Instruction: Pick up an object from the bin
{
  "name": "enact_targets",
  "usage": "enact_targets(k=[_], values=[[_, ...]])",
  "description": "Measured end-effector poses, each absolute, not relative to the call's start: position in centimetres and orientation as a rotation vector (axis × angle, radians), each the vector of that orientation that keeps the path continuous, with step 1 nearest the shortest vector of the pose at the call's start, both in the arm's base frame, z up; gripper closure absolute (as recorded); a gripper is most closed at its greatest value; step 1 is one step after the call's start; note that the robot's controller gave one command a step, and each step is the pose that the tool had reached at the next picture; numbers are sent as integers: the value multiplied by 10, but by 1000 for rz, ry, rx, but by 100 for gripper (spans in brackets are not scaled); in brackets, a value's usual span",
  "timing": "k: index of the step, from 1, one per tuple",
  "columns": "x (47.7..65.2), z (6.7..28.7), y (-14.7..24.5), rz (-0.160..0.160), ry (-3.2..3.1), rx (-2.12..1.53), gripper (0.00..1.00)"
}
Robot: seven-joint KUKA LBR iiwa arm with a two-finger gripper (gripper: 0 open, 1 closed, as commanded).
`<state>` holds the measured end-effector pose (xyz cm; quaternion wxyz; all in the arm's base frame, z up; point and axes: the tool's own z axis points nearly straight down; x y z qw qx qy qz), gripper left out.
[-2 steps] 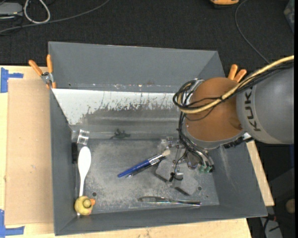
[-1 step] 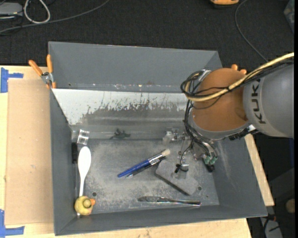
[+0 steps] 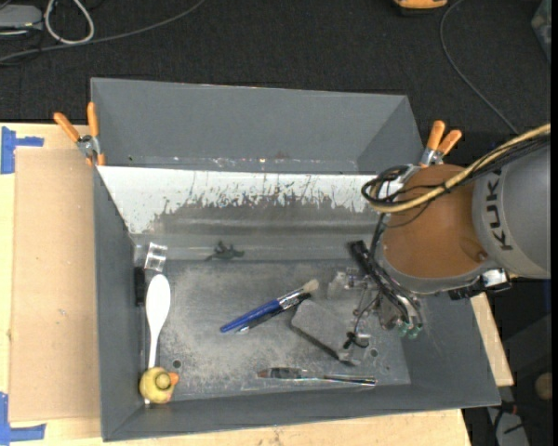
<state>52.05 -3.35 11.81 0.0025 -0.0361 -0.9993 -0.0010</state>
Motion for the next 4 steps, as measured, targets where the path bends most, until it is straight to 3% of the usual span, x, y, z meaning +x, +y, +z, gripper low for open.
enact_targets(k=[1,2,3,4], values=[[538,68,-29,-8,-3144,-167,0],[523,71,-46,-4,-3069,-671,100],[523,71,-46,-5,-3069,-672,100],[520,85,-46,-2,-3060,-670,100]])
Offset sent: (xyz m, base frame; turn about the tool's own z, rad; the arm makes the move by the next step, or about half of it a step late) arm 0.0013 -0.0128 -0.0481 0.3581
